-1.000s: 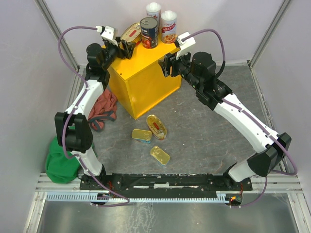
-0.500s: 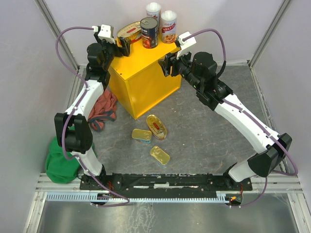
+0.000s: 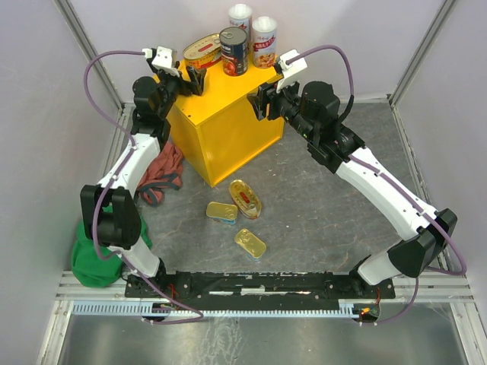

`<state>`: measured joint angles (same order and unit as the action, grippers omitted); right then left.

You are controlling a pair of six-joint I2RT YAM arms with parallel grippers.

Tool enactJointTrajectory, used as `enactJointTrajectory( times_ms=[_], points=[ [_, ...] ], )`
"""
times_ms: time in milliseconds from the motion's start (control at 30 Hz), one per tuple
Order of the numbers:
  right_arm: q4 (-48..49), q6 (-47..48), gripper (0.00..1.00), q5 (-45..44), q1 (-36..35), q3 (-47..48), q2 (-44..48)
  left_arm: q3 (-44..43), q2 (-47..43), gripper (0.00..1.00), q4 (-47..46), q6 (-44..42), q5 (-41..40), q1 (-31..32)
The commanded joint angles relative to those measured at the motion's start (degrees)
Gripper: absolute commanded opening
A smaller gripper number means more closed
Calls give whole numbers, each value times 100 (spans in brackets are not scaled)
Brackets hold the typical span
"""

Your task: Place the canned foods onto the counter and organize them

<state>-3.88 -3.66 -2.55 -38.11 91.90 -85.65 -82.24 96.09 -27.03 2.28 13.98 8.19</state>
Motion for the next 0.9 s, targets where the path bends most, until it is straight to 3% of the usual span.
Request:
enactJointTrajectory(
  times_ms=[0,267,533,700,867],
  points=[
    [253,-82,65,98,22,89,120,211,-423,95,-238,233,220,84],
    [24,-217,65,121,19,87,205,789,-1199,95,-52,175,-841,471],
    [-692,-411,67,42,-38,189,303,1352,-2359,95,330,162,-2710,1377],
    [-1246,-397,68,4,-190,3,409,1739,-3274,93,1122,514,-4011,2068],
    [-1591,-269,70,75,-546,-532,566,2097,-3977,93,2466,1377,-4665,2483]
  ],
)
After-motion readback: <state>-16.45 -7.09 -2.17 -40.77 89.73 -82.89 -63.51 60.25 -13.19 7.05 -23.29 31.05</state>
